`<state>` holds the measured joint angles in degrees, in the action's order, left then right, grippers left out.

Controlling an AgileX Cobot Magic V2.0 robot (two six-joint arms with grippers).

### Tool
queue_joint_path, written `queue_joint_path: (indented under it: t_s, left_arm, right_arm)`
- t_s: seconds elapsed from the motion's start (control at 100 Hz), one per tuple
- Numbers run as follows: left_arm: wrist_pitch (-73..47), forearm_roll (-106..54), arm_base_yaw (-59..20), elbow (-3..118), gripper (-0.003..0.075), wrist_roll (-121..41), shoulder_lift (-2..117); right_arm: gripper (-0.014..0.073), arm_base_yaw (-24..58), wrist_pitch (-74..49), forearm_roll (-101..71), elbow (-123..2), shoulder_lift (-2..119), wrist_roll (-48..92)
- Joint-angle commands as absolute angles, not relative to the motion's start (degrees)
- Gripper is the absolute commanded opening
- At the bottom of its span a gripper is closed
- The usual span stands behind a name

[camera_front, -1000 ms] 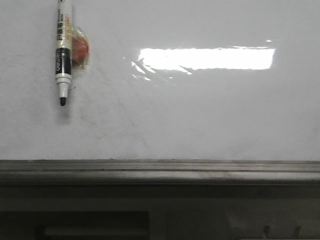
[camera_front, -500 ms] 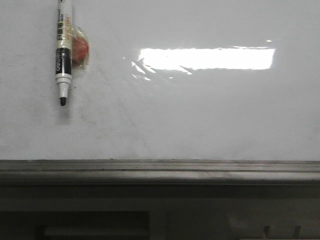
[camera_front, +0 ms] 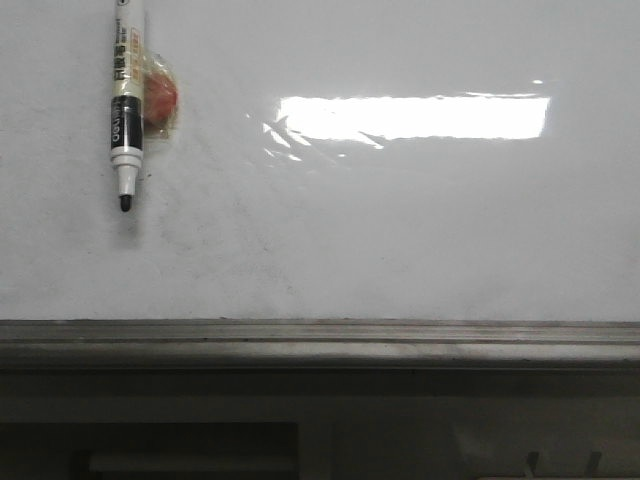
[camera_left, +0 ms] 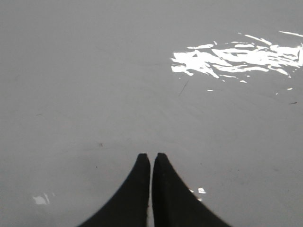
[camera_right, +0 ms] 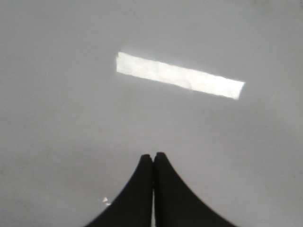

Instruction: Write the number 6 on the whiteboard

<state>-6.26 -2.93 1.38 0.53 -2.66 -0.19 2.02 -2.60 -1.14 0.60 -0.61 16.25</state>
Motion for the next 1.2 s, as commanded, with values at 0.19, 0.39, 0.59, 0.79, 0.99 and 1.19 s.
queue_joint_path:
  t_s: [0.19,0.39,0.59,0.79,0.99,1.19]
  left_arm:
    - [-1.8,-6.9,1.5,-2.3,-0.002,-2.1,-2.0]
    - [-1.2,-23.4,1.5,-2.3,-0.002,-2.1,-2.0]
    - [0.0,-41.9,1.5,-1.7,-0.002,-2.1,-2.0]
    - [-10.7,-37.3,1.4,6.9,-0.002,-2.3,0.6]
    - [-26.5,-29.2,1.4,20.6,-0.002,-2.5,11.9]
    - [-31.2,-33.5,-1.4,27.3,-0.0018,-10.0,20.4]
  right_arm:
    - [-0.0065,1.6,2.6,-11.4,1.8,-1.6,16.3]
    - [-0.0065,1.6,3.0,-25.0,1.8,-1.6,16.3]
    - [-0.0064,1.6,2.3,-35.5,1.1,-1.6,16.3]
    - [-0.0045,1.6,-10.4,-35.2,-6.9,2.0,16.3]
    - [-0.0046,1.6,-21.6,-32.8,-17.0,16.0,16.3]
    - [-0.0031,1.6,-25.2,-32.8,-23.2,25.9,16.7]
